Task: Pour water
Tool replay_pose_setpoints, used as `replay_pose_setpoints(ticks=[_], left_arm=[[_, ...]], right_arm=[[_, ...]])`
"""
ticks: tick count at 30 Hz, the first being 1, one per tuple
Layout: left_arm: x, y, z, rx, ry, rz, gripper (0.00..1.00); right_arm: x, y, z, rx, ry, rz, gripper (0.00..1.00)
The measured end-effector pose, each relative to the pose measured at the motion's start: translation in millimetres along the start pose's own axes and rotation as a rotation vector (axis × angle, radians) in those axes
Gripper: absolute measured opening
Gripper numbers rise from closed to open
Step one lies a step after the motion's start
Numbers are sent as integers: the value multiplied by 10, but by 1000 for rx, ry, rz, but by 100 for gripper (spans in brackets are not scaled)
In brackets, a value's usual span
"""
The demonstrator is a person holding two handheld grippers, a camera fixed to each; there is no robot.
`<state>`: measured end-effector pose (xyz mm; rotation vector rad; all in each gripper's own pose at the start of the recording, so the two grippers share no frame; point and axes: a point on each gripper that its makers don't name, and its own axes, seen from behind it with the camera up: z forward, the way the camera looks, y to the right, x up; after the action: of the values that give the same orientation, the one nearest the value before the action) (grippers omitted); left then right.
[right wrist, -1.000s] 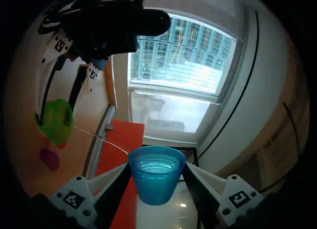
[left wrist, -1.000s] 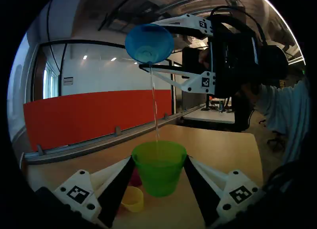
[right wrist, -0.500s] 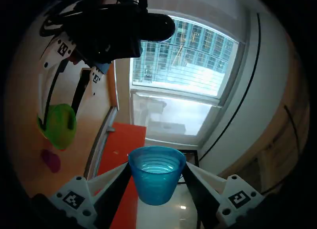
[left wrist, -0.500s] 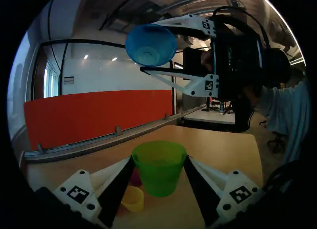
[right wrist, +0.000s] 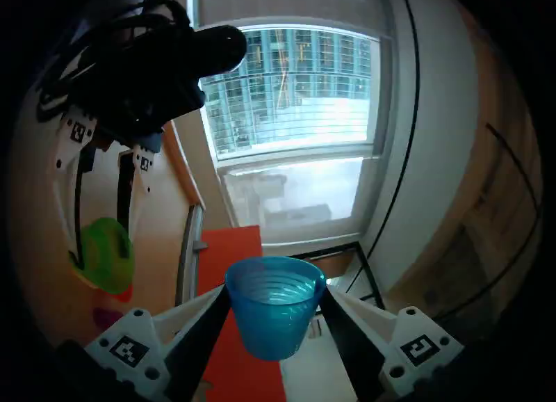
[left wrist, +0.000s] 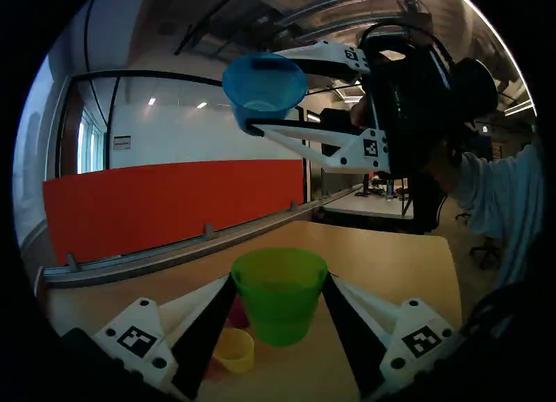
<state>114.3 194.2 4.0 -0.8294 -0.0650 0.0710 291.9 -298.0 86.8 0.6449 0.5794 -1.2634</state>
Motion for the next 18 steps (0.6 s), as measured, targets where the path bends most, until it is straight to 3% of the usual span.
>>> replay_pose_setpoints(ticks=[18], left_arm=[[82,-9,-1,14,10,14,86]], right_arm=[[15,-154,-271,4,-28,671,89]])
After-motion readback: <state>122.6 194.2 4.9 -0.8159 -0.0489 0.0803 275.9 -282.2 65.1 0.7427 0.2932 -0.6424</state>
